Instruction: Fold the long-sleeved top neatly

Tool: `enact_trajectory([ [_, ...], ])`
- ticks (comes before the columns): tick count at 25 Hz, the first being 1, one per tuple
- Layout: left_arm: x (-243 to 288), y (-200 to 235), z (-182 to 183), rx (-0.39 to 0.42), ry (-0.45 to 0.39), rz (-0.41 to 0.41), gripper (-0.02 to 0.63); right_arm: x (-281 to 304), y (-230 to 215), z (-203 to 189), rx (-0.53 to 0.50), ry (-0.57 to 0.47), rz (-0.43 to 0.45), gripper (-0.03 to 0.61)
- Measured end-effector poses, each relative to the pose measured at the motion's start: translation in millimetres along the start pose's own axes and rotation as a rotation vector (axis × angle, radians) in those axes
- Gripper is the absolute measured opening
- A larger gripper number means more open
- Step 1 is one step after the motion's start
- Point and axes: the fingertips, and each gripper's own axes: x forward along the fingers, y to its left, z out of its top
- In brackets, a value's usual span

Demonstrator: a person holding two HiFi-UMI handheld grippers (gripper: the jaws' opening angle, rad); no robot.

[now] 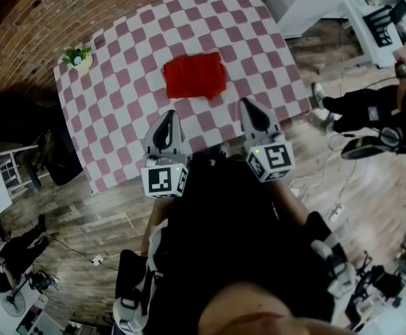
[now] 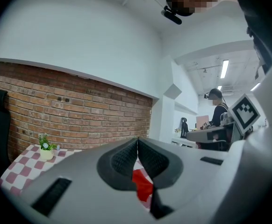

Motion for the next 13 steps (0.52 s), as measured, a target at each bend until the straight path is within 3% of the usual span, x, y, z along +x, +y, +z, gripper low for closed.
enact_trajectory([
  [13,10.0,-6.7,-0.5,0.021,0.003,-0.023,0.008,1.5,-9.8,-0.9,0.008,0.001,-0.015,0.008],
])
